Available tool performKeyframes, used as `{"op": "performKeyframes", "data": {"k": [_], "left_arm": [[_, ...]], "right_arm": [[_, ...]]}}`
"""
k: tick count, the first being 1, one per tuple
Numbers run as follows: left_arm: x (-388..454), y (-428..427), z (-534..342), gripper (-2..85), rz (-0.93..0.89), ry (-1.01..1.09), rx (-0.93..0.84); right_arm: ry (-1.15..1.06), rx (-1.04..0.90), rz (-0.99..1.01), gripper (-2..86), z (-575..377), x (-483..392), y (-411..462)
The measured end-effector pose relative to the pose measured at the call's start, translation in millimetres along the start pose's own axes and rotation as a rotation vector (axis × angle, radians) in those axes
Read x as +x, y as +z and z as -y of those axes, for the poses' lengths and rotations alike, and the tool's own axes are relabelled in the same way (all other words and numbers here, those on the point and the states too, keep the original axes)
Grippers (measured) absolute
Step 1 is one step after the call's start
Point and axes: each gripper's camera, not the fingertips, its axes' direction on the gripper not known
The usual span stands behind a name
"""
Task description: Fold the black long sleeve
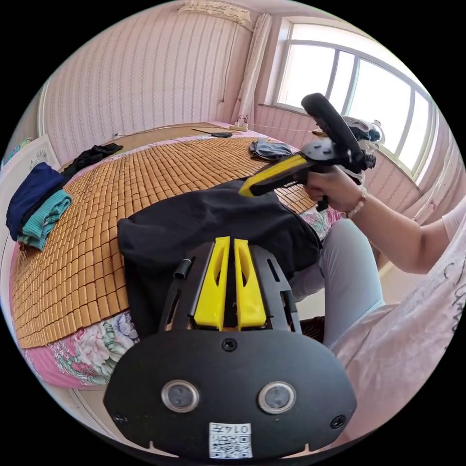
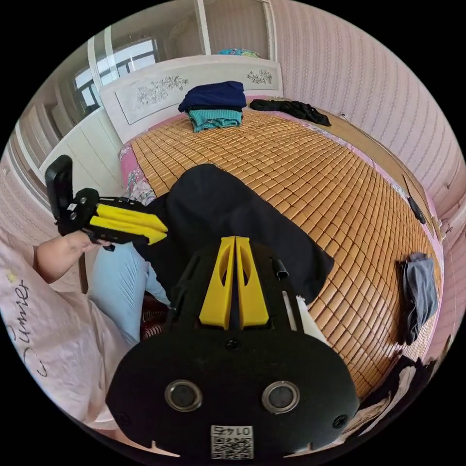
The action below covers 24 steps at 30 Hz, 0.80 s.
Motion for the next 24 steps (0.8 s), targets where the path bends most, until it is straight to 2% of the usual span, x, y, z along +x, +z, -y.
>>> {"op": "performKeyframes", "data": {"k": [5, 6, 7, 11, 18, 21, 24], "left_arm": [[38.1, 40.0, -7.6, -0.9, 0.038, 0.057, -0.095], [44.6, 43.4, -12.5, -0.9, 0.055, 0.082, -0.06], [47.7, 44.5, -14.2, -1.0, 0.063, 0.1, -0.057], [58.2, 45.0, -6.0, -1.0, 0.056, 0.122, -0.092], [72.9, 57.8, -4.9, -1.0, 0.015, 0.127, -0.088], [74.6, 60.7, 0.1, -1.0, 0.007, 0.126, -0.1], [70.8, 55.1, 5.1, -0.9, -0.006, 0.096, -0.086]], "right_arm": [[-0.085, -0.273, -0.117, -0.4, 77.4, -13.3, 75.6], [-0.095, -0.32, -0.117, -0.4, 79.5, -12.9, 86.8], [-0.084, -0.277, -0.096, -0.4, 84.1, -10.8, 83.9], [-0.103, -0.4, -0.032, -0.4, 102.9, -3.8, 80.9], [-0.024, -0.371, -0.078, -0.4, 100.9, 13.6, 91.0], [0.014, -0.286, -0.073, -0.4, 83.1, 18.1, 77.9], [0.091, -0.064, -0.068, -0.2, 36.5, 28.4, 23.9]]}}
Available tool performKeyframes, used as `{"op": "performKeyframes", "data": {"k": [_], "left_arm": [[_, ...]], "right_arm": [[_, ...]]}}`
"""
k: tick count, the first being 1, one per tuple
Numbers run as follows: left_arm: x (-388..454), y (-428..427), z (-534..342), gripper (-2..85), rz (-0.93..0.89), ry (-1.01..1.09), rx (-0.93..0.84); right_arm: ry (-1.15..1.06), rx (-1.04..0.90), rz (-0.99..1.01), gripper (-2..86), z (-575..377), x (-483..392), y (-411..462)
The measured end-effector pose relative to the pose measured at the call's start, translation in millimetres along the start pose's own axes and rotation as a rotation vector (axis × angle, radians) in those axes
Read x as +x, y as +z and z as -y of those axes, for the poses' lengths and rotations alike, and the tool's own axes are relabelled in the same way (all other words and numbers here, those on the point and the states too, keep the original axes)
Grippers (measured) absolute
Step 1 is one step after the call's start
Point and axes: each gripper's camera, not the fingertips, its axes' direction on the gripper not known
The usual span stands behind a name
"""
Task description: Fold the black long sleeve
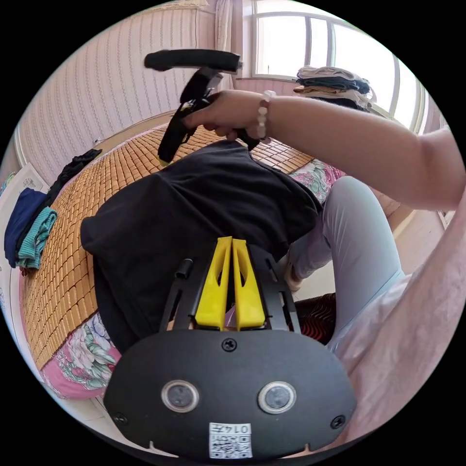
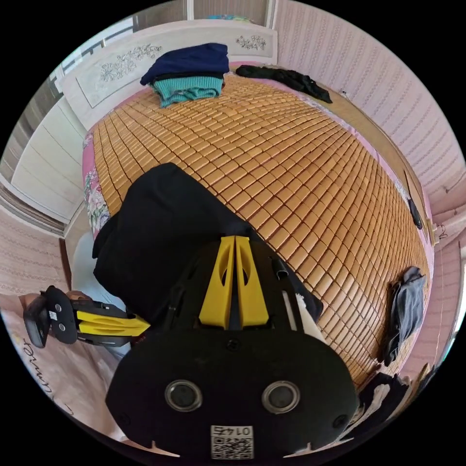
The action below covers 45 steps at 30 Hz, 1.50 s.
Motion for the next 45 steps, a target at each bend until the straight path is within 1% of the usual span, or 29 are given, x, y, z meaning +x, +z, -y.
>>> {"op": "performKeyframes", "data": {"k": [2, 3, 5, 6, 8, 11, 15, 19, 22, 25, 27, 28, 29, 33, 35, 36, 38, 39, 42, 43, 45], "left_arm": [[-6.1, -6.5, 3.1, -0.9, -0.026, -0.024, 0.032], [-11.9, -9.9, 6.3, -0.7, -0.043, -0.045, 0.057], [-20.8, -12.7, 13.1, -0.4, -0.062, -0.07, 0.098], [-25.8, -12.5, 19.8, 0.1, -0.068, -0.076, 0.118], [-31.2, -9.9, 33.1, 1.9, -0.057, -0.073, 0.133], [-36.2, -3.2, 61.5, 4.8, -0.047, -0.056, 0.144], [-38.8, 11.7, 105.3, 5.8, -0.061, -0.044, 0.19], [-40.3, 33.4, 147.0, 7.0, -0.097, -0.028, 0.15], [-43.2, 51.9, 181.2, 7.3, -0.116, -0.024, 0.125], [-46.0, 74.0, 215.6, 7.6, -0.12, -0.024, 0.089], [-48.2, 97.4, 241.9, 7.7, -0.106, -0.029, 0.025], [-49.2, 103.5, 248.1, 7.8, -0.107, -0.037, 0.006], [-51.6, 114.8, 259.2, 7.9, -0.106, -0.059, -0.02], [-48.4, 154.9, 291.6, 8.5, -0.07, -0.041, -0.115], [-49.8, 177.7, 301.8, 8.6, -0.115, -0.072, -0.205], [-50.3, 191.9, 305.9, 8.6, -0.128, -0.082, -0.253], [-48.5, 210.2, 308.6, 8.5, -0.113, -0.058, -0.321], [-48.9, 211.1, 309.7, 8.2, -0.114, -0.044, -0.283], [-57.4, 217.1, 313.9, 6.1, -0.164, -0.091, -0.291], [-59.8, 217.5, 314.6, 5.2, -0.169, -0.104, -0.291], [-66.9, 217.8, 317.3, 2.8, -0.184, -0.139, -0.286]], "right_arm": [[0.12, 0.173, 0.053, 0.1, -71.1, 21.3, -44.5], [0.154, 0.204, 0.064, 0.3, -92.0, 26.4, -52.6], [0.268, 0.286, 0.11, 1.2, -177.2, 39.5, -72.3], [0.291, 0.295, 0.128, 1.5, -196.7, 41.0, -74.5], [0.387, 0.26, 0.195, 5.6, -260.5, 43.4, -74.4], [0.476, 0.198, 0.183, 12.4, -312.1, 41.4, -66.8], [0.536, 0.218, 0.173, 16.2, -342.8, 48.0, -58.2], [0.523, 0.274, 0.231, 17.5, -356.4, 59.8, -57.9], [0.553, 0.274, 0.228, 16.4, -372.8, 69.5, -53.8], [0.547, 0.279, 0.195, 12.4, -389.7, 74.3, -54.5], [0.519, 0.268, 0.244, 10.3, -396.6, 79.1, -53.8], [0.513, 0.275, 0.312, 10.0, -402.3, 84.3, -50.8], [0.529, 0.303, 0.363, 10.9, -410.6, 89.9, -48.8], [0.556, 0.356, 0.436, 13.2, -432.0, 103.7, -49.5], [0.563, 0.367, 0.536, 16.0, -441.3, 113.2, -49.8], [0.563, 0.366, 0.542, 16.3, -443.2, 115.0, -50.3], [0.551, 0.335, 0.483, 14.9, -447.8, 119.5, -48.5], [0.549, 0.33, 0.472, 13.7, -448.8, 120.9, -47.6], [0.518, 0.301, 0.446, 8.2, -451.6, 128.0, -46.2], [0.494, 0.279, 0.445, 4.7, -452.3, 129.9, -45.2], [0.465, 0.278, 0.492, 2.3, -456.1, 134.9, -44.1]]}}
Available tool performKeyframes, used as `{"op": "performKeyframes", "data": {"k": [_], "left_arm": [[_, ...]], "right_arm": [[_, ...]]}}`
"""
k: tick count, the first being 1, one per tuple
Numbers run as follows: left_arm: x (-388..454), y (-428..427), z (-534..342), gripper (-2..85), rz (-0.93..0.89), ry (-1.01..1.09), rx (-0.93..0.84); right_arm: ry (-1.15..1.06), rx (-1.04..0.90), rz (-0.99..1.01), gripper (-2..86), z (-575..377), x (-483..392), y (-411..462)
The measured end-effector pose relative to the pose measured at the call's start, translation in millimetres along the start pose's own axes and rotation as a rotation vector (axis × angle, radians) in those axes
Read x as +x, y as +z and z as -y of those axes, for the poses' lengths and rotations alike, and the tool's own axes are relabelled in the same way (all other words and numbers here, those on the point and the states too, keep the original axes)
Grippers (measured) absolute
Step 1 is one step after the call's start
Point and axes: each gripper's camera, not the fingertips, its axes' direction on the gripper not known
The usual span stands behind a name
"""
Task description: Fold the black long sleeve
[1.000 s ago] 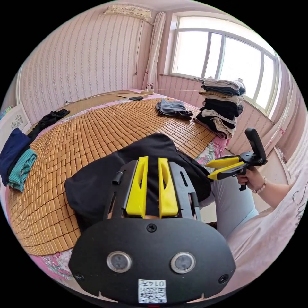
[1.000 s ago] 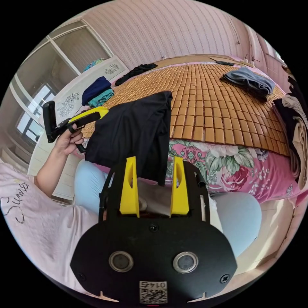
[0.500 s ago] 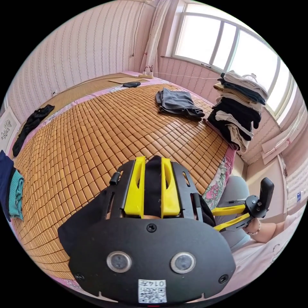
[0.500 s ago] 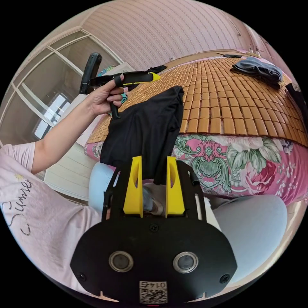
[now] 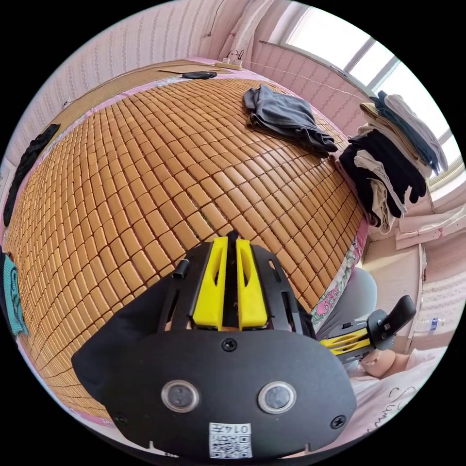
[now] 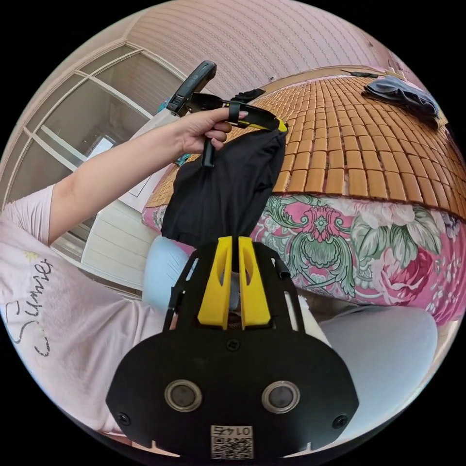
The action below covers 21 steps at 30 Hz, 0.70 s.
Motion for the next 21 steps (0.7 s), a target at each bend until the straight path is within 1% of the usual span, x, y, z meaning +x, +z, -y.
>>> {"op": "performKeyframes", "data": {"k": [2, 4, 7, 10, 12, 14, 18, 21], "left_arm": [[-0.8, -5.7, 2.4, 1.8, -0.003, -0.004, 0.023], [1.6, -14.1, 5.8, 1.0, 0.008, 0.012, 0.045], [8.0, -30.8, 13.1, 0.1, 0.023, 0.059, 0.073], [15.9, -55.0, 19.0, -0.3, -0.005, 0.087, 0.161], [26.4, -71.3, 24.6, -0.4, -0.039, 0.095, 0.231], [36.4, -77.1, 30.5, -0.5, -0.062, 0.112, 0.254], [47.6, -74.9, 37.7, -0.4, -0.139, 0.108, 0.267], [44.7, -74.0, 33.3, -0.3, -0.144, 0.112, 0.251]], "right_arm": [[-0.012, 0.047, 0.059, 1.3, -5.1, 7.3, -14.1], [-0.02, 0.079, 0.073, 1.0, -8.0, 11.0, -27.1], [-0.022, 0.155, 0.137, 0.6, -10.9, 17.3, -53.2], [-0.047, 0.24, 0.185, 0.4, -11.4, 17.5, -81.7], [-0.066, 0.287, 0.176, 0.4, -11.9, 16.1, -99.6], [-0.066, 0.334, 0.161, 0.4, -14.1, 18.0, -123.1], [-0.042, 0.384, 0.12, 0.4, -22.8, 22.6, -149.9], [-0.014, 0.374, 0.068, 0.4, -27.4, 23.7, -154.2]]}}
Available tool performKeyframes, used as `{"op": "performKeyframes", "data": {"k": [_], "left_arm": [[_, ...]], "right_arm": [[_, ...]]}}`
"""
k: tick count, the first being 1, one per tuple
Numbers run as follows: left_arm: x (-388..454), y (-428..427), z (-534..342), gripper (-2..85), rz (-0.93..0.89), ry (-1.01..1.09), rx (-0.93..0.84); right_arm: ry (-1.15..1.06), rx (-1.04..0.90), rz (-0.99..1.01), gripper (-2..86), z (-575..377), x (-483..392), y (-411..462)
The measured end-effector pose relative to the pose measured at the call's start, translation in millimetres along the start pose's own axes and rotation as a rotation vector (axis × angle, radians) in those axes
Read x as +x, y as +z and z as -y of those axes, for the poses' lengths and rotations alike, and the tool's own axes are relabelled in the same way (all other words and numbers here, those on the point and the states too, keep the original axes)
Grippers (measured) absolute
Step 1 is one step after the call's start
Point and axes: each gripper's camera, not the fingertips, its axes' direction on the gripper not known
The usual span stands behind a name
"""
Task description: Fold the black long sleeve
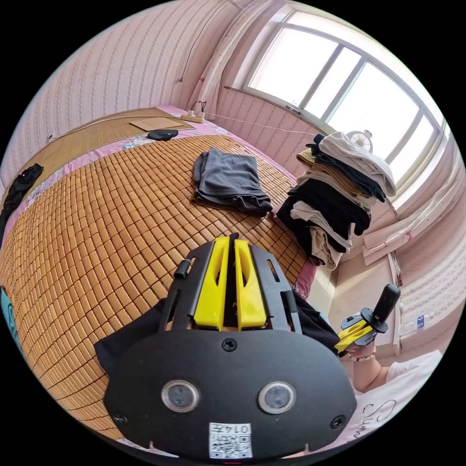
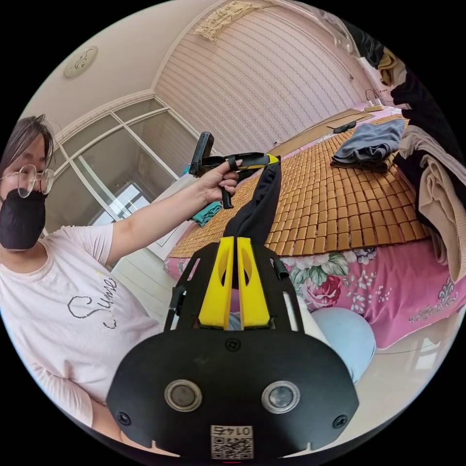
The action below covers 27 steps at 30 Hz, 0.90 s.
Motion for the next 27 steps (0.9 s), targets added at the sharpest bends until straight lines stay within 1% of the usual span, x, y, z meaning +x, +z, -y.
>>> {"op": "performKeyframes", "data": {"k": [3, 6, 8, 10, 13, 15, 17, 19, 20, 23, 26, 27], "left_arm": [[-7.9, -20.0, -12.9, -0.2, 0.008, 0.03, 0.016], [-26.9, -55.5, -34.3, -0.2, 0.031, 0.027, 0.05], [-43.3, -78.7, -51.6, -0.2, 0.066, 0.005, 0.065], [-61.9, -99.2, -71.5, -0.2, 0.117, -0.027, 0.071], [-96.3, -124.2, -110.6, -0.2, 0.224, -0.125, 0.071], [-124.7, -132.5, -143.9, -0.6, 0.34, -0.232, 0.073], [-147.1, -135.6, -169.0, -0.7, 0.384, -0.327, 0.07], [-167.1, -140.8, -195.9, -0.7, 0.334, -0.436, 0.082], [-173.4, -146.6, -213.3, -0.6, 0.274, -0.473, 0.111], [-163.3, -163.3, -252.1, 0.0, 0.176, -0.445, 0.156], [-132.8, -176.8, -297.0, 1.3, 0.147, -0.384, 0.172], [-118.5, -180.3, -316.5, 2.2, 0.141, -0.371, 0.18]], "right_arm": [[-0.016, -0.018, 0.036, 0.4, 2.0, -9.0, 14.3], [-0.08, -0.057, 0.155, 0.4, 16.3, -30.0, 49.8], [-0.165, -0.127, 0.235, 0.5, 33.9, -56.3, 92.7], [-0.227, -0.195, 0.256, 0.6, 46.3, -79.1, 130.0], [-0.331, -0.329, 0.219, 0.8, 59.9, -119.9, 197.6], [-0.395, -0.384, 0.143, 1.1, 61.7, -143.5, 237.2], [-0.468, -0.454, 0.035, 1.8, 55.7, -167.7, 289.2], [-0.5, -0.536, -0.032, 2.4, 47.7, -179.0, 323.0], [-0.497, -0.564, -0.025, 2.8, 43.6, -183.4, 333.8], [-0.458, -0.518, 0.095, 3.4, 41.4, -181.8, 326.6], [-0.377, -0.447, 0.171, 3.4, 53.4, -164.1, 310.6], [-0.366, -0.431, 0.169, 3.4, 57.7, -160.3, 308.5]]}}
